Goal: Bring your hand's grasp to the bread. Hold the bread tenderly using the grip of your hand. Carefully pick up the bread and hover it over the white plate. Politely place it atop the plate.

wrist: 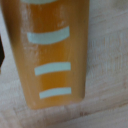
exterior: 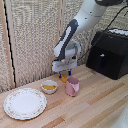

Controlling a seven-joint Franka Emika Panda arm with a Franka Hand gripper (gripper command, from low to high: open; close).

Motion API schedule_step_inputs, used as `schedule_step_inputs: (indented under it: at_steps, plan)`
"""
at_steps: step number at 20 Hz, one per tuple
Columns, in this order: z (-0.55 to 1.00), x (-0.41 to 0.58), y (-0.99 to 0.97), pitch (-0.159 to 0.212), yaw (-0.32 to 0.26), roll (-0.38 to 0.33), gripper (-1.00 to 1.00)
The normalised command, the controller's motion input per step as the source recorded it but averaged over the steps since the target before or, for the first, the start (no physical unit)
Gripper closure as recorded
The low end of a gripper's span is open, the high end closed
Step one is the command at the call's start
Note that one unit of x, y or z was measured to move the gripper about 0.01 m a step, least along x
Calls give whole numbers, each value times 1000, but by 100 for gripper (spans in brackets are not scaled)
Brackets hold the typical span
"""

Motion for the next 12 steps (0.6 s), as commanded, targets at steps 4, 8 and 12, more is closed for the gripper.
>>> schedule_step_inputs:
  at_steps: [4,8,12]
  plan:
    - [-90,131,99,37,0,-61,100]
    - [-4,46,61,21,-11,-33,100]
    - [60,0,26,2,-41,-8,100]
